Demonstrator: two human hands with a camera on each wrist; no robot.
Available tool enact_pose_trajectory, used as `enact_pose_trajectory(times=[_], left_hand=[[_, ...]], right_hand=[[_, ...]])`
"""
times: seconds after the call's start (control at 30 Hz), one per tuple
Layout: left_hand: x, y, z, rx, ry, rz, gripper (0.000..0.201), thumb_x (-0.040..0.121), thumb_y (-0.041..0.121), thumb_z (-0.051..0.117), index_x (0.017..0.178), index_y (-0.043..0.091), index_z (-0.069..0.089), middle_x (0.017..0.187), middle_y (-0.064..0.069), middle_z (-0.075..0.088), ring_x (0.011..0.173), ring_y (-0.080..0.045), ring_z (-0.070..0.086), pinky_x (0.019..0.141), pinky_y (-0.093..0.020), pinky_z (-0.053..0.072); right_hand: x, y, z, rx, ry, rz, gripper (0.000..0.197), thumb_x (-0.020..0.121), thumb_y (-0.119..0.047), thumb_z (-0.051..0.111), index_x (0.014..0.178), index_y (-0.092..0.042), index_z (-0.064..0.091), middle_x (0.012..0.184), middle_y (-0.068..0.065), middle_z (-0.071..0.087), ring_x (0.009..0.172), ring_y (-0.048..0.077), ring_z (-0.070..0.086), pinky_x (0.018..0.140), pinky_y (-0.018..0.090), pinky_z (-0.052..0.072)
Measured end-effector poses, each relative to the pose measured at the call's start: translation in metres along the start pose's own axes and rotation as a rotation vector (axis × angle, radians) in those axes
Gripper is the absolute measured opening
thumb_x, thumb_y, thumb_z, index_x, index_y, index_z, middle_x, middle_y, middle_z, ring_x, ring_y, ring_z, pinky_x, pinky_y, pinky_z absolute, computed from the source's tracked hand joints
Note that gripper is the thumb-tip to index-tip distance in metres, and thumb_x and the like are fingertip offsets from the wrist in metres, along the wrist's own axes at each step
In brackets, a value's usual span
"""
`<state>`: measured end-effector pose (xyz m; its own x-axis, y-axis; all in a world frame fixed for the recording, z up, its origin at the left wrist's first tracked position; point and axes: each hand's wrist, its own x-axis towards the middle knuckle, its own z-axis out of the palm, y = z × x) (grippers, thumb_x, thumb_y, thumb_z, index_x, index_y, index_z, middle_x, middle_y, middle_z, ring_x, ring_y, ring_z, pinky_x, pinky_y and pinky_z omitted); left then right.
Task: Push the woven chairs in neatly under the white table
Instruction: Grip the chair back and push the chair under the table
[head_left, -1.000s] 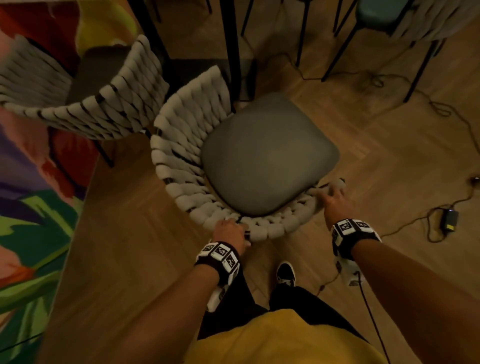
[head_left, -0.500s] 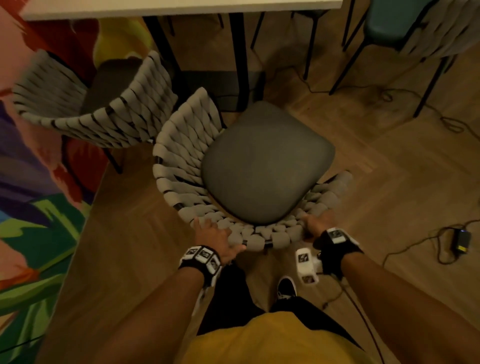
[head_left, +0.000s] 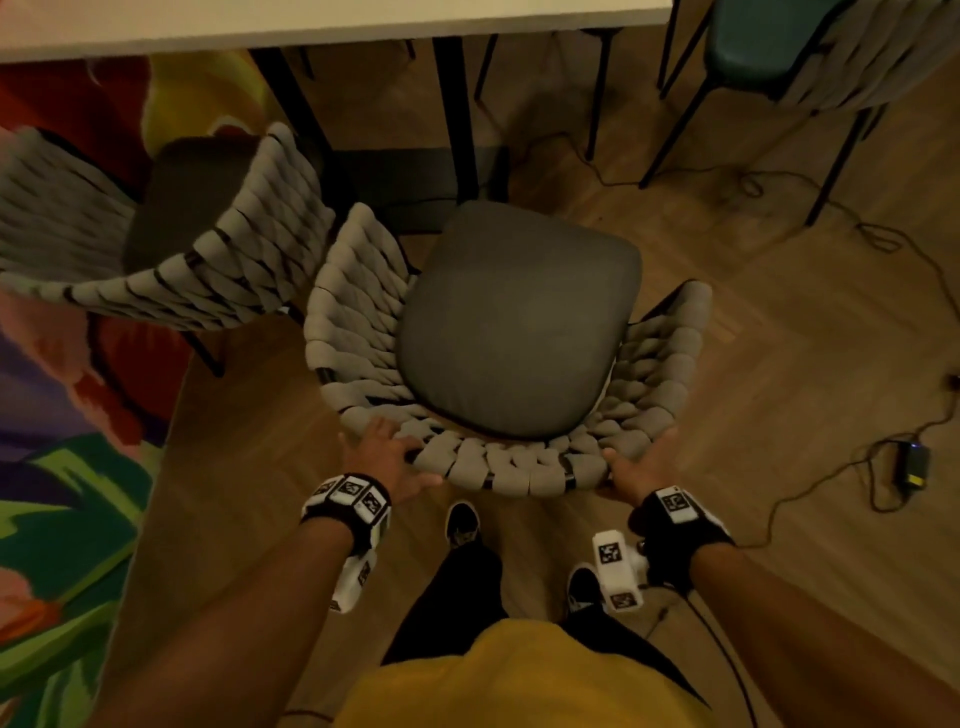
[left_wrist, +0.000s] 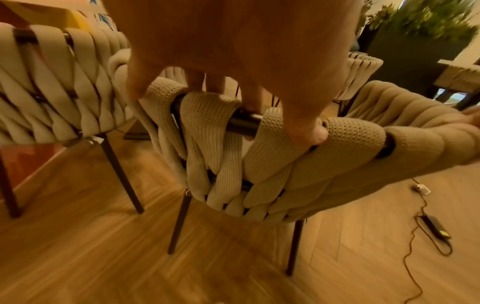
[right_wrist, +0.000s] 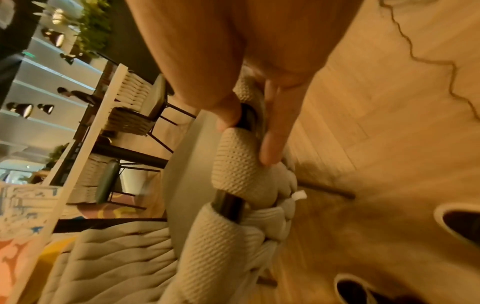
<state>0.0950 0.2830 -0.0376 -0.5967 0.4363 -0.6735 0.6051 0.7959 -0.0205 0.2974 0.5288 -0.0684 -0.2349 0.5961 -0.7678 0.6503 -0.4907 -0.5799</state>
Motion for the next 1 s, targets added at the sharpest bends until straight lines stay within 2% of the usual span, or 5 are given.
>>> enact_pose_trajectory(times=[0.13, 0.3, 0.63, 0.83, 1.0], left_hand=[[0.017, 0.003, -0.02, -0.087, 0.037, -0.039, 0.073, 0.073, 0.075, 0.054, 0.135, 0.037, 0.05, 0.152, -0.003, 0.031, 0.146, -0.025, 0.013, 0.114, -0.062, 0.014], [0.047, -0.005, -0.05, -0.205, 0.084, -0.066, 0.068, 0.075, 0.069, 0.057, 0.133, 0.035, 0.052, 0.152, -0.003, 0.032, 0.147, -0.024, 0.01, 0.115, -0.064, 0.01], [0.11, -0.051, -0.097, -0.325, 0.155, -0.08, 0.059, 0.077, 0.06, 0.064, 0.129, 0.033, 0.056, 0.154, -0.002, 0.032, 0.149, -0.028, 0.001, 0.112, -0.069, 0.002], [0.138, -0.058, -0.115, -0.333, 0.147, -0.065, 0.059, 0.078, 0.061, 0.062, 0.13, 0.033, 0.056, 0.156, -0.004, 0.027, 0.149, -0.029, -0.001, 0.111, -0.07, 0.0], [0.166, -0.063, -0.138, -0.34, 0.143, -0.045, 0.06, 0.077, 0.061, 0.064, 0.129, 0.033, 0.056, 0.154, -0.004, 0.031, 0.149, -0.029, 0.002, 0.11, -0.071, 0.003]], right_hand=[[0.019, -0.039, 0.004, -0.019, -0.001, -0.109, 0.083, 0.092, -0.006, 0.06, 0.152, -0.026, 0.006, 0.147, 0.015, 0.037, 0.12, 0.044, 0.051, 0.052, 0.027, 0.058], [0.047, -0.101, 0.038, -0.148, 0.076, -0.126, 0.081, 0.09, -0.018, 0.061, 0.147, -0.043, 0.01, 0.136, 0.01, 0.047, 0.108, 0.042, 0.058, 0.077, 0.059, 0.056], [0.091, -0.164, 0.129, -0.24, 0.029, -0.072, 0.098, 0.065, -0.049, 0.074, 0.147, -0.03, 0.024, 0.123, 0.002, 0.059, 0.085, 0.026, 0.065, 0.058, 0.041, 0.061], [0.066, -0.204, 0.147, -0.235, 0.125, -0.149, 0.1, 0.085, -0.014, 0.071, 0.154, -0.018, -0.003, 0.134, 0.01, 0.043, 0.109, 0.026, 0.052, 0.078, 0.036, 0.056], [0.049, -0.247, 0.147, -0.293, 0.135, -0.165, 0.08, 0.087, -0.006, 0.068, 0.148, -0.006, 0.016, 0.11, 0.011, 0.053, 0.114, 0.034, 0.054, 0.043, 0.014, 0.036]])
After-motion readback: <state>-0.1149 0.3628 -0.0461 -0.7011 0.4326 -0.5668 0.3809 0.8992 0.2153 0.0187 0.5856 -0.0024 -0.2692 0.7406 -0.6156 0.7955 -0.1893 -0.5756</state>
